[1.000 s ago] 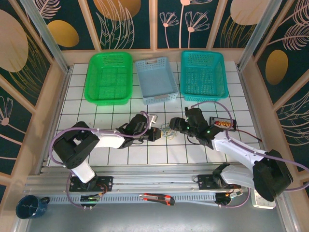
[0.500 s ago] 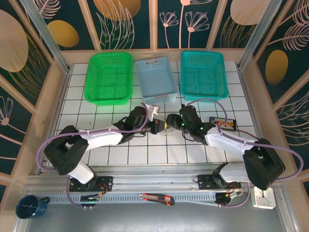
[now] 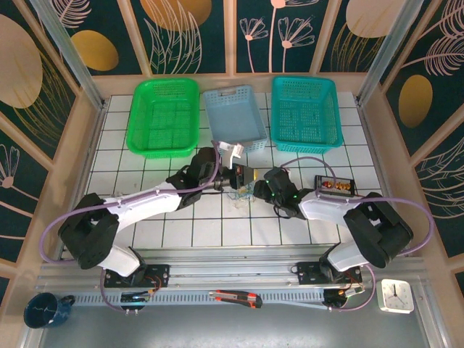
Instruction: Untangle the cables
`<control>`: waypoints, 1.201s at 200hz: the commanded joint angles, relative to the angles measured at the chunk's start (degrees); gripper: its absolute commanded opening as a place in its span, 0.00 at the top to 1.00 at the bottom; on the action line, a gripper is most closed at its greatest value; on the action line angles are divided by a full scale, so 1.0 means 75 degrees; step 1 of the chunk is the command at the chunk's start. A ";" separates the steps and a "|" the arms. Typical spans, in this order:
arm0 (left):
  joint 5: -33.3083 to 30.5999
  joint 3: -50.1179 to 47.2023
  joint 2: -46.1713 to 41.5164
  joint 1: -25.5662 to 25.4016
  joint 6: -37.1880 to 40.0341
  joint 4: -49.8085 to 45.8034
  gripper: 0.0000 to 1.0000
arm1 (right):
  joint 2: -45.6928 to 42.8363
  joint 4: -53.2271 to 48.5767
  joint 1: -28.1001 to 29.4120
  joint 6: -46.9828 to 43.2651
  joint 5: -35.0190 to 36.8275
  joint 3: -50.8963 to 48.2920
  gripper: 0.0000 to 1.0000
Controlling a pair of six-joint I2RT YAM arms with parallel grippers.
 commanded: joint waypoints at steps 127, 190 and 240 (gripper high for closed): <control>0.0035 0.0579 -0.0140 -0.0037 -0.0106 0.0088 1.00 | -0.4032 -0.0784 -0.0526 -0.1677 -0.0532 -0.0549 0.38; 0.0169 0.0943 -0.0089 -0.0038 -0.0387 0.0175 1.00 | -0.4340 0.1289 -0.0475 -0.2599 -0.1475 -0.1179 0.35; 0.0251 0.1036 -0.0017 -0.0039 -0.0531 0.0288 1.00 | -0.3513 0.2200 -0.0483 -0.2842 -0.1394 -0.0820 0.36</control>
